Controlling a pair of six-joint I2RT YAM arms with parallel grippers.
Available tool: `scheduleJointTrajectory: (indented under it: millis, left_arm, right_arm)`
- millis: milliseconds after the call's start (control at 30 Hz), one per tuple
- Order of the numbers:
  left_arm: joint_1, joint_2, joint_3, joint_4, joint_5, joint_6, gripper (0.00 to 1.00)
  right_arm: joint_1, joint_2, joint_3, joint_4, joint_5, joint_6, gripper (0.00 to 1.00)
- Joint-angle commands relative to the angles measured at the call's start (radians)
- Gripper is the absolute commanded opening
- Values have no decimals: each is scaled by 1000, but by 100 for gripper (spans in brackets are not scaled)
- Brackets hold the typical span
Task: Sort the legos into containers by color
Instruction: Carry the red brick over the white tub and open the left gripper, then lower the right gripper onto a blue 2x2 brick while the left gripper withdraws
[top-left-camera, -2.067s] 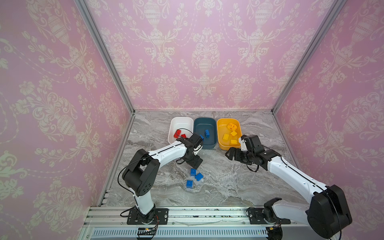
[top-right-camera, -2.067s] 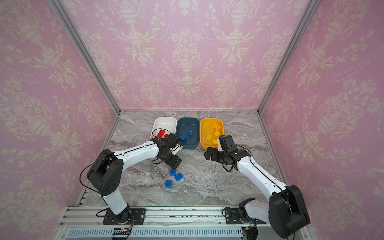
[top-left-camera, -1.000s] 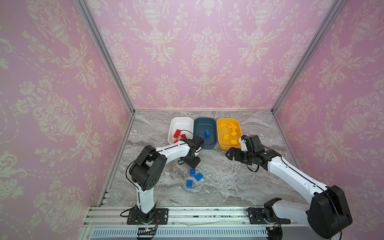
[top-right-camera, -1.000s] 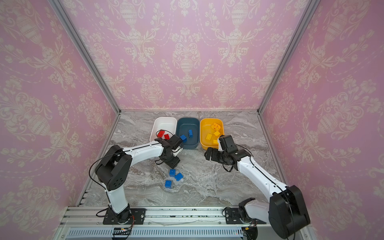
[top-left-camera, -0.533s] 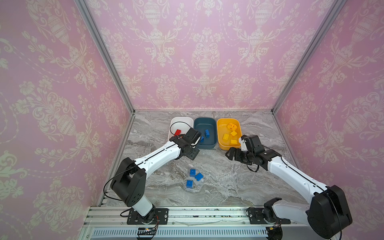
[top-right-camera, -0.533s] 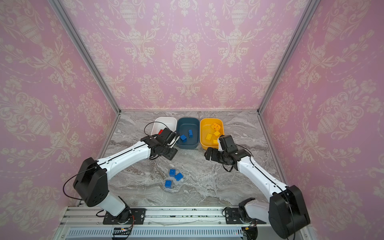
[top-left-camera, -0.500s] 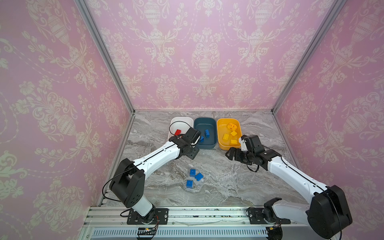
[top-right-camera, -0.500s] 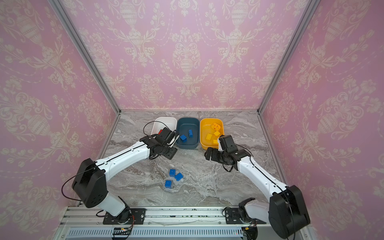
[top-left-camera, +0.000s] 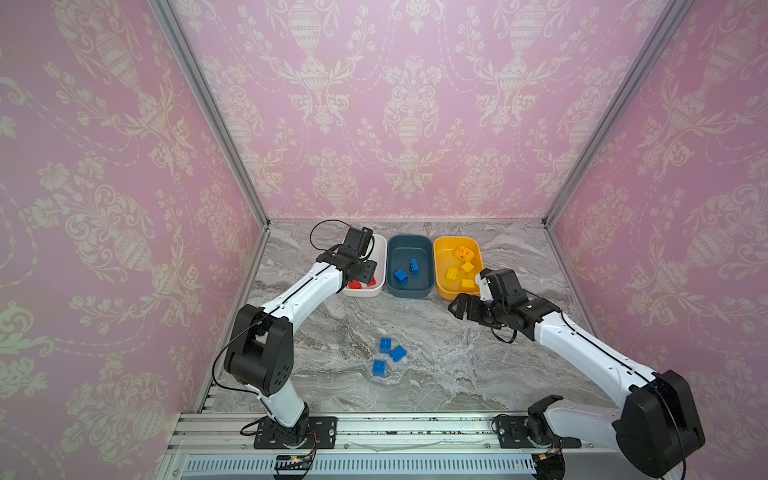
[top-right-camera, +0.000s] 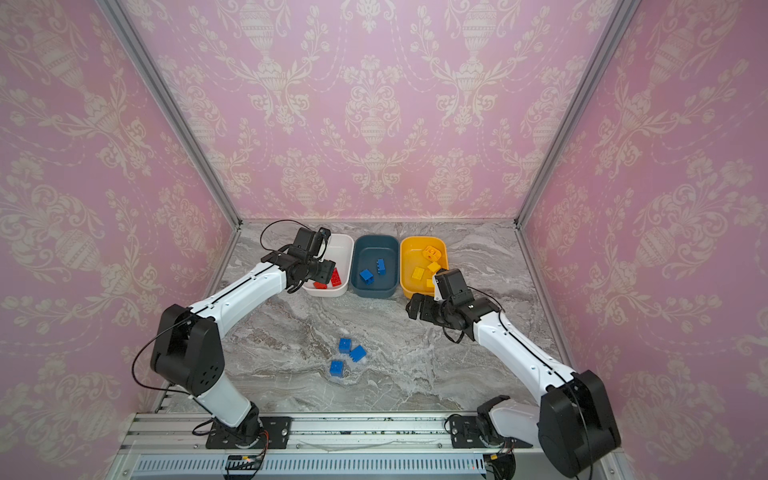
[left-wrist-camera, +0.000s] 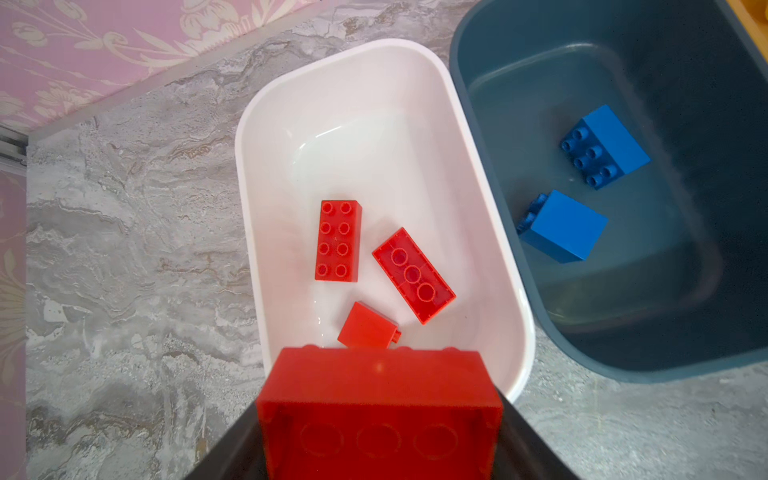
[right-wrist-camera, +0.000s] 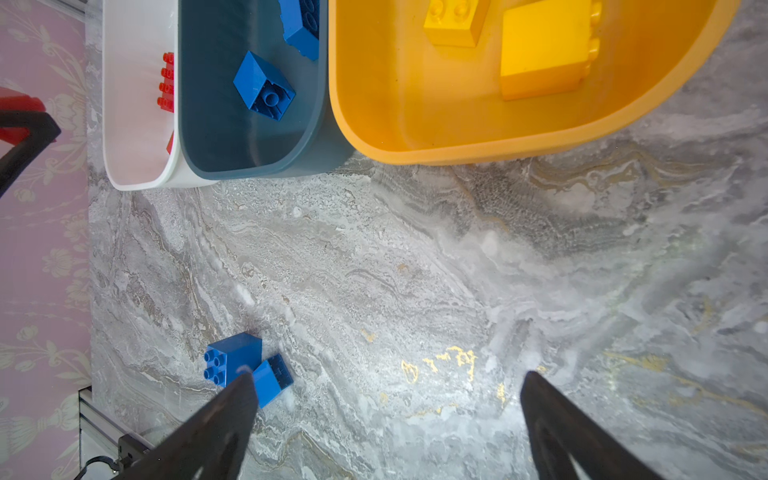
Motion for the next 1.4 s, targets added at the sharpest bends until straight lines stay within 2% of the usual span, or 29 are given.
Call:
scheduleJointTrajectory:
  millis: [0, 200, 367, 567, 700, 1033, 1167, 1367]
  left_arm:
    - [29, 60, 49, 42, 8, 25, 60]
    - [79, 151, 105, 79, 46, 16, 60]
    - [86, 203, 136, 91, 60, 18, 63]
    - [89, 222, 144, 92, 60, 13, 84]
    - [89, 205, 132, 99, 58, 12, 87]
    - [89, 139, 93, 103, 90, -19, 88]
    - [89, 81, 38, 114, 120, -56, 89]
    - [91, -37, -88, 143, 184, -135, 90]
  right_arm:
    - [17, 0, 29, 2, -7, 25, 100]
    - [37, 10, 33, 8, -2, 32, 100]
    - [47, 15, 42, 9, 2, 35, 100]
    - [64, 26, 43, 13, 8, 41, 100]
    - [72, 38, 52, 16, 8, 41, 100]
    - [105, 66, 74, -1, 28, 18, 100]
    - [146, 89, 97, -23, 45, -21, 100]
    - [265, 174, 177, -66, 73, -106, 100]
